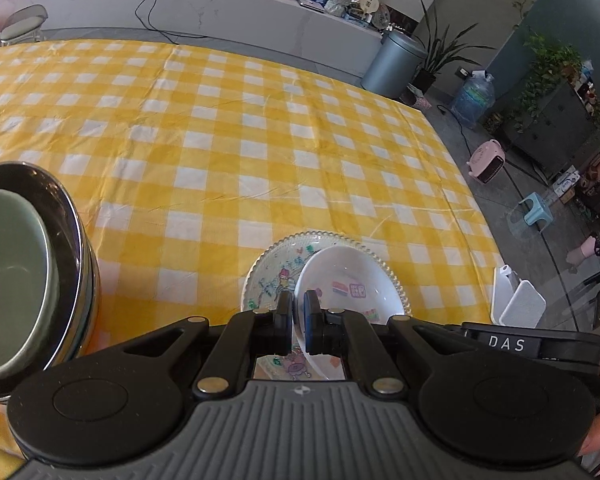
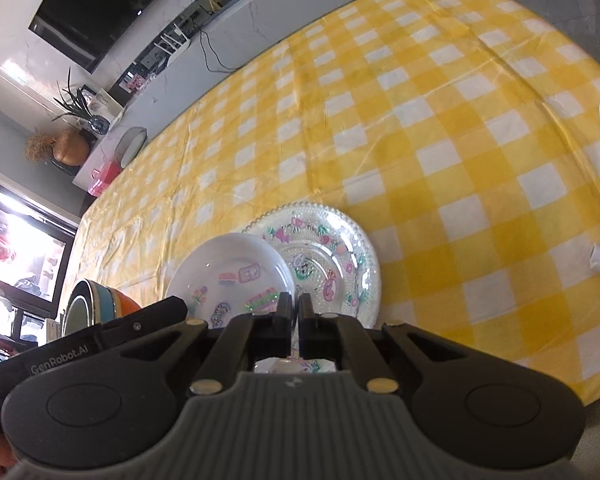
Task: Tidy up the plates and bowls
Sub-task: 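Carry the white dish and lower it onto the glass plate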
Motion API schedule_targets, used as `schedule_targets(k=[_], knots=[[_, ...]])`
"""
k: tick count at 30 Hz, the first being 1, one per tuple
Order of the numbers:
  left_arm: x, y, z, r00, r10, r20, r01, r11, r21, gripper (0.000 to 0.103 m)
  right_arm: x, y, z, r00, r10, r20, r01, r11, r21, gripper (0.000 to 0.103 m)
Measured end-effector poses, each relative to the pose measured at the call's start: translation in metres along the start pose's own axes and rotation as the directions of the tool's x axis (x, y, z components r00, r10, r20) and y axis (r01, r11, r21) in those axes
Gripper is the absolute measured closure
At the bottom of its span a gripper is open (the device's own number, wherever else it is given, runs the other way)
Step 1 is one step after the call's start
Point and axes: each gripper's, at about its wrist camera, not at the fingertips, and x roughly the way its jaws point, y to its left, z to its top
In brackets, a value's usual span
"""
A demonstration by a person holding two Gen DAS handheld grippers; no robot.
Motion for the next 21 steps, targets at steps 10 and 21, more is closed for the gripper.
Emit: schedule_targets(k=[10,21], knots=[[0.015,0.014,-0.007,1.000,-0.007,-0.011,0.007,0.999,-0.047,0.098,0.015,0.005,0.002,0.999,-0.047,-0.021,0.047,0.998,-0.036,0.103],[0.038,-0.001,-0.006,1.000,0.004,-0.014,-0.005,1.000,-0.014,0.098,0.016,-0.005,0.008,0.992,-0.127,0.009,0.127,0.992,0.025,0.103]])
